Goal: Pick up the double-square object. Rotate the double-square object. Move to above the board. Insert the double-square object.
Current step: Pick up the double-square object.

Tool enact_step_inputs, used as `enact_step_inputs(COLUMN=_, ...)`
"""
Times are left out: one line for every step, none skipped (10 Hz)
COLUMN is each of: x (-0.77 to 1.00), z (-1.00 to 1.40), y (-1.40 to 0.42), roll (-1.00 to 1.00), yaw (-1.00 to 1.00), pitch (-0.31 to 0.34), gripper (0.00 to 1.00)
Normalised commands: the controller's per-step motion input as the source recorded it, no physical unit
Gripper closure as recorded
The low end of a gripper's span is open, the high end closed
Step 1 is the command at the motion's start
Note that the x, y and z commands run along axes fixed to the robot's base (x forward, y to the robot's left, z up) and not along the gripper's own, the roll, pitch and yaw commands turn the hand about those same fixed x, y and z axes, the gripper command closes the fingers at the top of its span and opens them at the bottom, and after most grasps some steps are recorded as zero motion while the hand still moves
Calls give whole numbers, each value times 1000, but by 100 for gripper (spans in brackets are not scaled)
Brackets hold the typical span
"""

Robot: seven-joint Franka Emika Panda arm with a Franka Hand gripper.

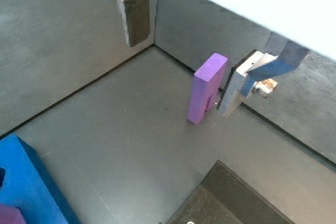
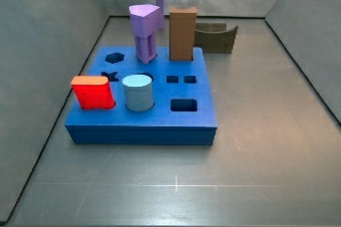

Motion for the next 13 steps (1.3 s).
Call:
enact_step_inputs(x=-77, z=-80, y=409, roll=209, yaw=-20, pitch=0, gripper=0)
enact_step_inputs(x=-326, z=-334, y=831, roll=197, yaw=-60, pitch=-80, gripper=0)
enact_step_inputs(x=-286, z=-483, y=977, roll=60, yaw=0, pitch=-89, gripper=0)
enact_step_inputs(x=0, z=-700, y=880, roll=0, yaw=0, pitch=-86, gripper=0)
enact_step_inputs(x=0, z=-949, y=849, roll=6, yaw=0, pitch=-91, gripper=0)
enact_step_inputs(x=0, z=-1000, y=797, roll=0, yaw=0, pitch=-69, gripper=0)
enact_step_inputs(x=60, z=-1000, y=657, roll=0, yaw=0, pitch=-37, gripper=0)
enact_step_inputs(x=126, z=-1000, y=574, roll=-63, yaw=0, pitch=-34, gripper=0)
enact_step_inputs(x=0, z=-946, y=383, roll=-206, yaw=0, pitch=-97, gripper=0)
enact_step_inputs(x=80, z=-689, y=169, roll=-471, yaw=0, pitch=-200, gripper=0)
enact_step_inputs(x=29, z=-483, y=0, roll=-620, yaw=0, pitch=-294, gripper=0)
enact_step_inputs(x=0, z=-331, y=0, roll=-734, yaw=0, pitch=-303, gripper=0)
enact_step_inputs(x=-3, z=-297, y=0, roll=-620, yaw=0, pitch=-220, gripper=0)
